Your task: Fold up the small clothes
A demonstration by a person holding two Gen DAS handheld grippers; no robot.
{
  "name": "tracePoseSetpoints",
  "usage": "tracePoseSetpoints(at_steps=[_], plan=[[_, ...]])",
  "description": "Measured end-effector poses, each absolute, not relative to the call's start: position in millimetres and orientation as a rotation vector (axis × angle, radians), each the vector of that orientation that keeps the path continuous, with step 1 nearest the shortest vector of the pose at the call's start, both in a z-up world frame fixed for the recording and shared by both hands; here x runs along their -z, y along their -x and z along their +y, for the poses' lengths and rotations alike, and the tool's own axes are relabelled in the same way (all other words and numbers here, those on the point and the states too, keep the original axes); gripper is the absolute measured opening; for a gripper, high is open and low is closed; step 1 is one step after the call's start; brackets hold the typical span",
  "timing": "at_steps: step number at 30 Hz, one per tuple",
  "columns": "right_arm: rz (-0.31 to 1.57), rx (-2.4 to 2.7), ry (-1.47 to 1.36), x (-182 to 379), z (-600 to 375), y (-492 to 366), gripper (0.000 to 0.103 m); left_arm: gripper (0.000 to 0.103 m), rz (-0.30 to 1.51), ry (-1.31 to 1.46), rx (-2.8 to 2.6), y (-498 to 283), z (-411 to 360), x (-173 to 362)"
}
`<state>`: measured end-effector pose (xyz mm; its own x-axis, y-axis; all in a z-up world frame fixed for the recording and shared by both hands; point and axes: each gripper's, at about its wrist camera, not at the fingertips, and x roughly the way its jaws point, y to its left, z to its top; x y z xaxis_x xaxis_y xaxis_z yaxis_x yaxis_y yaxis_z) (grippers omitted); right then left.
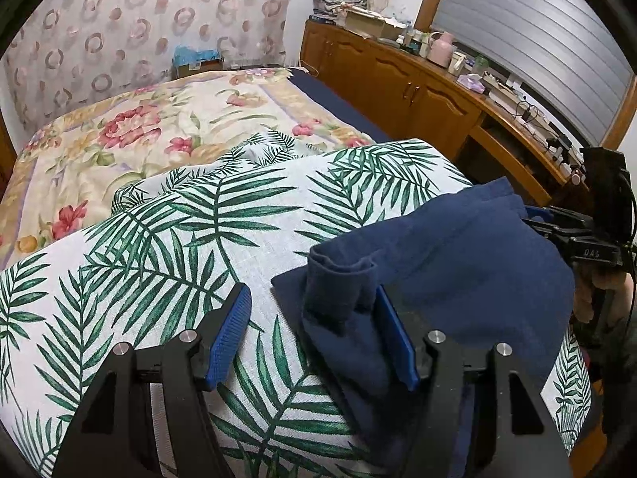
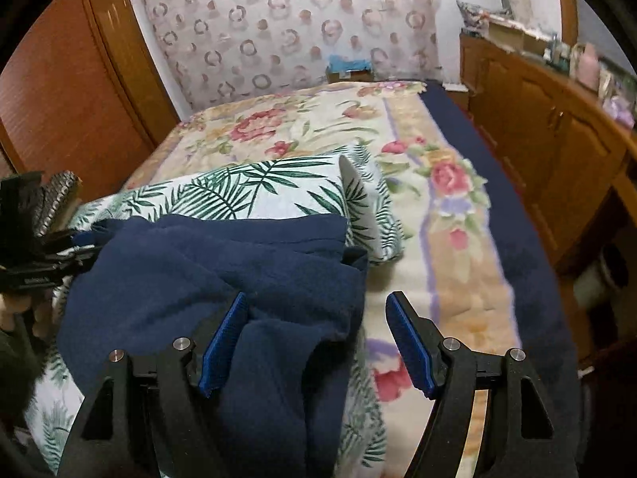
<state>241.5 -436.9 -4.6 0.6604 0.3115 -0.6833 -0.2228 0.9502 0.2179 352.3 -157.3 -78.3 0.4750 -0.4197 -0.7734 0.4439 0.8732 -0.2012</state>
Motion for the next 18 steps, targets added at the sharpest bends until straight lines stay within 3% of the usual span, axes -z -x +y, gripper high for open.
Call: tracePoseSetpoints(at_steps=[2, 6, 9, 11, 14, 15, 18], plan=[[0.798, -0.330, -0.141, 2.9, -437.7, -234.0, 0.073, 0.065, 0.935, -0.026, 0.529, -352.3, -158.3, 78.2], [0.808, -0.384, -0.169, 5.4, -440.7, -236.1, 0.055, 0.062, 0.930, -0.013, 0.546, -354.1, -160.7, 77.1], [0.802, -0.383, -0.143, 4.5, -439.1, -235.6, 0.051, 0.061, 0.937, 0.019, 0.564, -357.0, -161.2, 76.2], [0.788, -0.398, -0.118, 2.8, -435.0, -232.5, 0.034, 0.061, 0.934, 0.012, 0.569, -357.6, -162.0, 76.8], [0.794, -0.392, -0.093, 4.1, -429.5, -234.2, 0.031, 0.059, 0.930, 0.005, 0.574, -357.9, -163.1, 77.2], [0.800, -0.403, -0.106, 5.9, -431.0, -237.5, 0.028, 0.055, 0.928, 0.005, 0.576, -358.1, -162.7, 77.6], [0.798, -0.442, -0.126, 7.3, -432.7, -240.0, 0.016, 0.023, 0.944, 0.030, 0.612, -359.0, -163.4, 79.0]])
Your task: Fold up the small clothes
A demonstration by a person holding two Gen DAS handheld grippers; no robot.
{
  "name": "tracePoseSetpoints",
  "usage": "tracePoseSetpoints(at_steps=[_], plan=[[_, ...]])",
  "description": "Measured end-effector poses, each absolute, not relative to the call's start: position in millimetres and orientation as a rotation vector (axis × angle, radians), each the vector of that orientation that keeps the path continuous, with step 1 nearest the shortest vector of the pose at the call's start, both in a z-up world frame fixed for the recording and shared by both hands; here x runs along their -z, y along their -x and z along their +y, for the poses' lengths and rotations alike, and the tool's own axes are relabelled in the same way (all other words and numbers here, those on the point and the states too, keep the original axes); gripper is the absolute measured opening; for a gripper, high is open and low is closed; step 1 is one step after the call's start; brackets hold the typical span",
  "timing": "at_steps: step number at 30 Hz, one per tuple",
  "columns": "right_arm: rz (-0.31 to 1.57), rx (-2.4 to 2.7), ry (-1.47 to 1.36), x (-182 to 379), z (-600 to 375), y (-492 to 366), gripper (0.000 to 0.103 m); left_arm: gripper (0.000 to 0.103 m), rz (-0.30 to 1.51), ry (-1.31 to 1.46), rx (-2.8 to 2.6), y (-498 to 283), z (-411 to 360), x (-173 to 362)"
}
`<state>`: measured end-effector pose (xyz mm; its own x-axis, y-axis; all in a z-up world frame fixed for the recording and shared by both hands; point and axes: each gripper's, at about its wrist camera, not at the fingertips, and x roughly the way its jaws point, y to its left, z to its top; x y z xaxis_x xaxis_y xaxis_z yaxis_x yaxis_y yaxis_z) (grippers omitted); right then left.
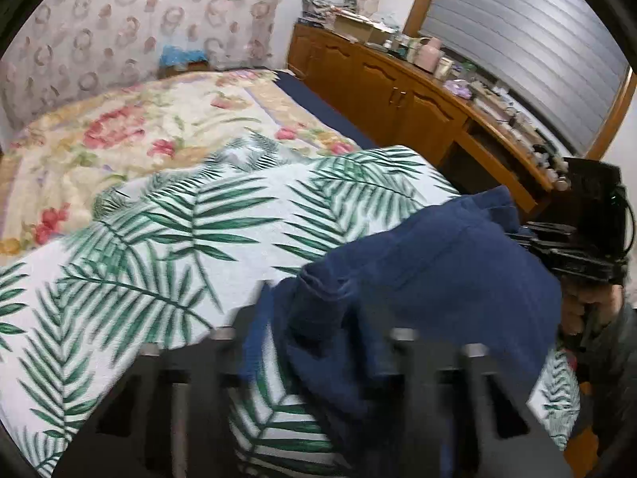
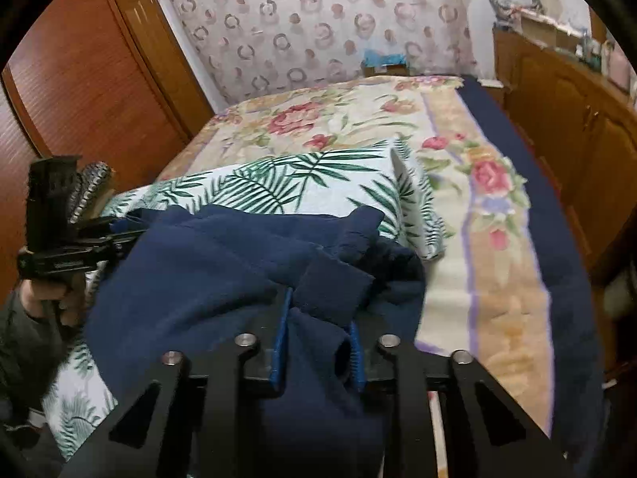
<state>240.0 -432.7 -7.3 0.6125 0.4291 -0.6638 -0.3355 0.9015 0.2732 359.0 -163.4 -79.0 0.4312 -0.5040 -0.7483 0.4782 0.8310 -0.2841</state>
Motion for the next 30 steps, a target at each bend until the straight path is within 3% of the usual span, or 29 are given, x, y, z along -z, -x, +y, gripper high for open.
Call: tracePoseSetpoints(at_steps=[4, 15, 30], plan=[[0.755, -0.422, -0.076, 2.6, -427.1, -231.0, 0.013, 0.017, 0.892, -0.001, 0.604, -347.7, -167.2, 66.9], [0.549, -0.444, -0.052, -36.5, -417.7, -186.0, 0.011, 0.015, 0.683, 0.040, 0.628, -289.5, -144.6, -6.1], [0.405, -0.642, 0.084, -69.1, -315.2, -200.0, 0.011, 0.015, 0.513, 0.059, 0.390, -227.6, -14.9, -59.1]])
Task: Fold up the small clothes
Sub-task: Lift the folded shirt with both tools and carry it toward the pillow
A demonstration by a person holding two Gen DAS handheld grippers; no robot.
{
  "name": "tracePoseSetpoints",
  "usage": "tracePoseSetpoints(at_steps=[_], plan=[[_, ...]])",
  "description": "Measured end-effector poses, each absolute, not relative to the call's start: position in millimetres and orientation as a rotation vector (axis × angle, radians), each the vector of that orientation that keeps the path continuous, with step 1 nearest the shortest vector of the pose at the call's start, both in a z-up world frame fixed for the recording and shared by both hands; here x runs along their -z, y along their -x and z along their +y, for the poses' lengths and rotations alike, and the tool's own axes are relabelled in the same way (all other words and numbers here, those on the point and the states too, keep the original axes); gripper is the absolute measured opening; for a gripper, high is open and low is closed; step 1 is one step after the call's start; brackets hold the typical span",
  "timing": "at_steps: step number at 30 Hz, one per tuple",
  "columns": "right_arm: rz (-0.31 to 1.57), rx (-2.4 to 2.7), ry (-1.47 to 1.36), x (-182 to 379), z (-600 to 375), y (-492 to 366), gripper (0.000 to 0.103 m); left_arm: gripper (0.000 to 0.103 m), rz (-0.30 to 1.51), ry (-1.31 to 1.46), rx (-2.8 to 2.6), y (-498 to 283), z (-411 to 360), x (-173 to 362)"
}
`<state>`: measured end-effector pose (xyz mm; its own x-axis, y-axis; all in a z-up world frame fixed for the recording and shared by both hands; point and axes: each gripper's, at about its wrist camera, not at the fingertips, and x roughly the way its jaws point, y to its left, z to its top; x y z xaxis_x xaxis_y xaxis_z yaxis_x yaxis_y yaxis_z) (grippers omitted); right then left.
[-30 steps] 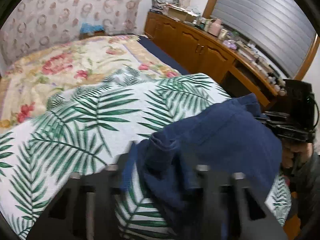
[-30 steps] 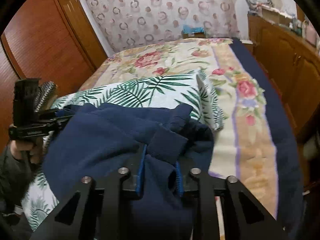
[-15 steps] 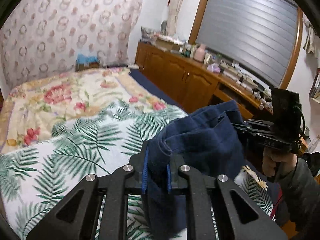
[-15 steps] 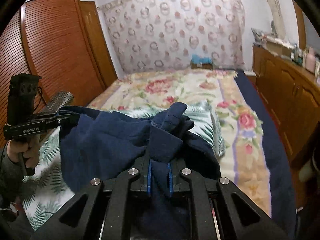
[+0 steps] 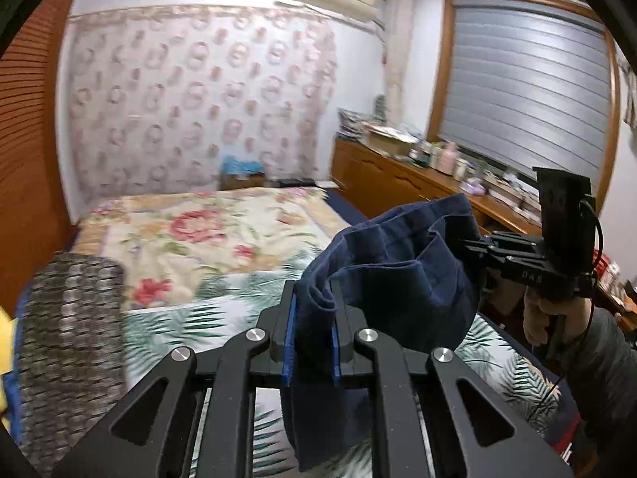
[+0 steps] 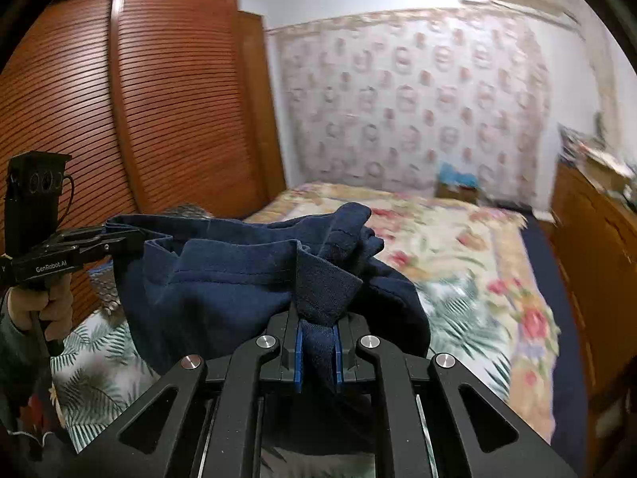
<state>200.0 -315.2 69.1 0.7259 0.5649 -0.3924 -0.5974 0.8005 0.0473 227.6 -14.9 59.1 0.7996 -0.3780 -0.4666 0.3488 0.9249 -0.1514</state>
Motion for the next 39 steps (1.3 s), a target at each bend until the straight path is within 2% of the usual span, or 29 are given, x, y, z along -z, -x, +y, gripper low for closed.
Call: tracePoseSetpoints(at_steps=[10, 17, 23, 27, 28, 31, 33, 36, 39], plan=[[0.352, -0.813, 0.244, -105.7, -203.7, -257.3, 0.011, 0.015, 0.427, 0.168, 0.182, -184.6, 111.1, -57.4], [0.344, -0.898, 0.404, -127.3, -108.7, -309.9, 0.011, 0.015, 0.408, 0.298, 0.053, -170.2, 188.8, -26.3], [0.344, -0.936, 0.537, -113.6, -17.3, -354.5, 0.011, 0.015, 0.461, 0.380, -0.061, -154.8, 228.0, 25.1], [0.418, -0.915, 0.522, -87.9, 22.6, -387.9, 0.013, 0.015, 0.509, 0.434, -0.084, -155.4, 239.0, 49.8], [0.438, -0.903, 0.510, -83.8, 28.5, -396.3, 0.014, 0.015, 0.514, 0.441, -0.083, -155.7, 241.4, 53.5], [0.471, -0.857, 0.474, -80.0, 38.9, -409.0, 0.029, 0.015, 0.517, 0.427, -0.088, -150.4, 239.4, 56.9], [0.473, -0.838, 0.458, -80.7, 42.3, -410.8, 0.047, 0.015, 0.521, 0.419, -0.097, -149.4, 239.7, 55.7], [0.427, -0.817, 0.433, -87.2, 42.9, -406.2, 0.063, 0.015, 0.526, 0.420, -0.106, -149.4, 239.4, 53.5], [0.405, -0.824, 0.412, -85.2, 31.5, -389.4, 0.069, 0.015, 0.534, 0.412, -0.116, -148.7, 237.9, 52.0]])
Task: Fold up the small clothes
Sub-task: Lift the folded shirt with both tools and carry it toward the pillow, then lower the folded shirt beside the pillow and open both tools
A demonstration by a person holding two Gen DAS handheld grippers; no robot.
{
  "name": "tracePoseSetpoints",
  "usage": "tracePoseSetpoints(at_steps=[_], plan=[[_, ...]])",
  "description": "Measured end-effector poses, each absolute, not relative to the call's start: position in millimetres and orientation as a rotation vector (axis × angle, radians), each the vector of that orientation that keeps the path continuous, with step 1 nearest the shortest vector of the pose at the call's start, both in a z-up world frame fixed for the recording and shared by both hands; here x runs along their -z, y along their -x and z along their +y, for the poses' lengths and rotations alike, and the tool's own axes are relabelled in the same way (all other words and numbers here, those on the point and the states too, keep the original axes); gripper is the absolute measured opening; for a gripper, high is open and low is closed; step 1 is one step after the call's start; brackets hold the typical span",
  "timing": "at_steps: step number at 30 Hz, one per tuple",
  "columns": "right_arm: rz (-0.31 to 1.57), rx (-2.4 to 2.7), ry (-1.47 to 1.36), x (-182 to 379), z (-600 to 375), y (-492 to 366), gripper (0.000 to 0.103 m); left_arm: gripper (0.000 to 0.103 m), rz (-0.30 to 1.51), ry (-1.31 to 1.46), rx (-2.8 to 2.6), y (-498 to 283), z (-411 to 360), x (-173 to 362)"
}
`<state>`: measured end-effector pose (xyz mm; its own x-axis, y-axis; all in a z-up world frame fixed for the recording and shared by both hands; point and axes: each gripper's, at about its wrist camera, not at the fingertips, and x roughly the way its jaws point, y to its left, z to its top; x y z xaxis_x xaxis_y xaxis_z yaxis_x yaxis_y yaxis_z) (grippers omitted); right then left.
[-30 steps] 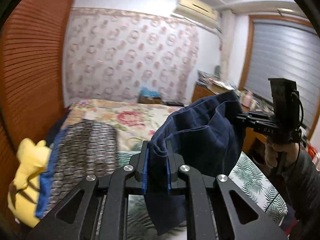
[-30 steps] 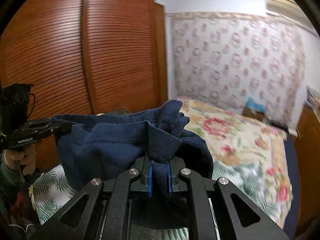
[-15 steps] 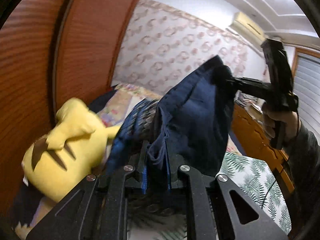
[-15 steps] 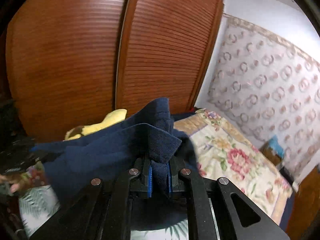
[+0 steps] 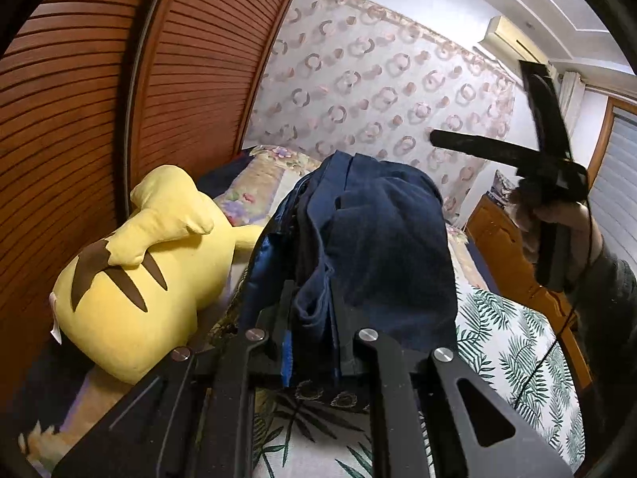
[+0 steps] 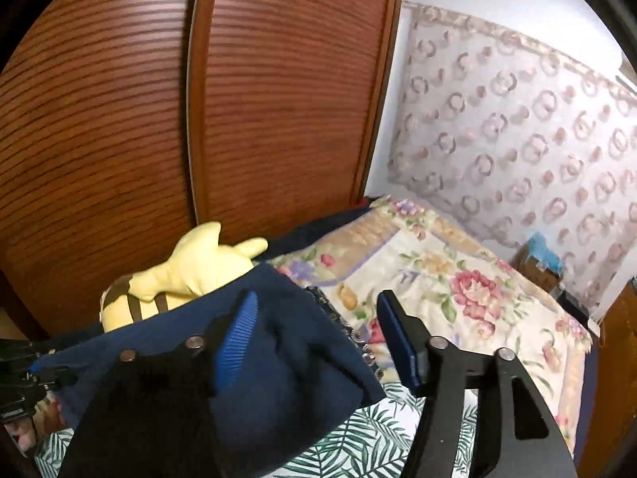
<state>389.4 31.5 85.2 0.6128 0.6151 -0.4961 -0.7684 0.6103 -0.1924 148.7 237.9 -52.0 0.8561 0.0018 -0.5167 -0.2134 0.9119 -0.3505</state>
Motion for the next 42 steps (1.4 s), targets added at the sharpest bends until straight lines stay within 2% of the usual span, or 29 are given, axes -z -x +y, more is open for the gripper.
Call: tracePoseSetpoints(at_steps=[3, 5, 7, 9, 10, 12, 17, 19, 20, 23, 30, 42], plan=[[0.441, -0.854, 0.421, -63.7, 22.5, -372.3, 0.069, 0.016, 0.541, 0.421, -0.121, -146.1, 237.0, 48.3], [0.472, -0.875, 0.418, -42.8, 12.1, -363.5, 0.069, 0.023, 0.525, 0.432, -0.118, -140.7, 237.9, 44.3], [0.494, -0.875, 0.415, -30.5, 2.8, -363.0, 0.069, 0.046, 0.500, 0.425, -0.117, -133.3, 236.7, 37.9], [0.515, -0.858, 0.400, -19.0, -0.7, -368.8, 0.069, 0.055, 0.483, 0.408, -0.116, -127.4, 234.1, 31.4], [0.527, -0.853, 0.382, -15.1, -4.6, -371.0, 0.069, 0.067, 0.477, 0.391, -0.116, -123.6, 231.6, 26.9], [0.540, -0.848, 0.355, -11.0, -12.3, -369.6, 0.069, 0.082, 0.462, 0.361, -0.108, -117.2, 226.3, 19.4], [0.495, -0.829, 0.330, -18.3, -37.2, -340.0, 0.069, 0.085, 0.435, 0.257, -0.116, -102.9, 204.3, 1.1], [0.478, -0.815, 0.316, -21.7, -46.7, -325.3, 0.069, 0.093, 0.423, 0.230, -0.119, -97.3, 195.0, -3.8], [0.474, -0.807, 0.308, -22.1, -50.2, -318.4, 0.069, 0.094, 0.424, 0.214, -0.118, -95.4, 189.8, -5.6], [0.458, -0.786, 0.299, -22.1, -64.2, -291.4, 0.069, 0.094, 0.428, 0.167, -0.095, -88.9, 170.6, -9.2], [0.446, -0.734, 0.249, -18.2, -98.7, -231.0, 0.083, 0.094, 0.424, 0.125, -0.031, -70.8, 130.5, -10.3], [0.413, -0.538, 0.177, -13.8, -158.3, -123.9, 0.083, 0.094, 0.472, 0.058, 0.057, -58.7, 56.6, -1.0]])
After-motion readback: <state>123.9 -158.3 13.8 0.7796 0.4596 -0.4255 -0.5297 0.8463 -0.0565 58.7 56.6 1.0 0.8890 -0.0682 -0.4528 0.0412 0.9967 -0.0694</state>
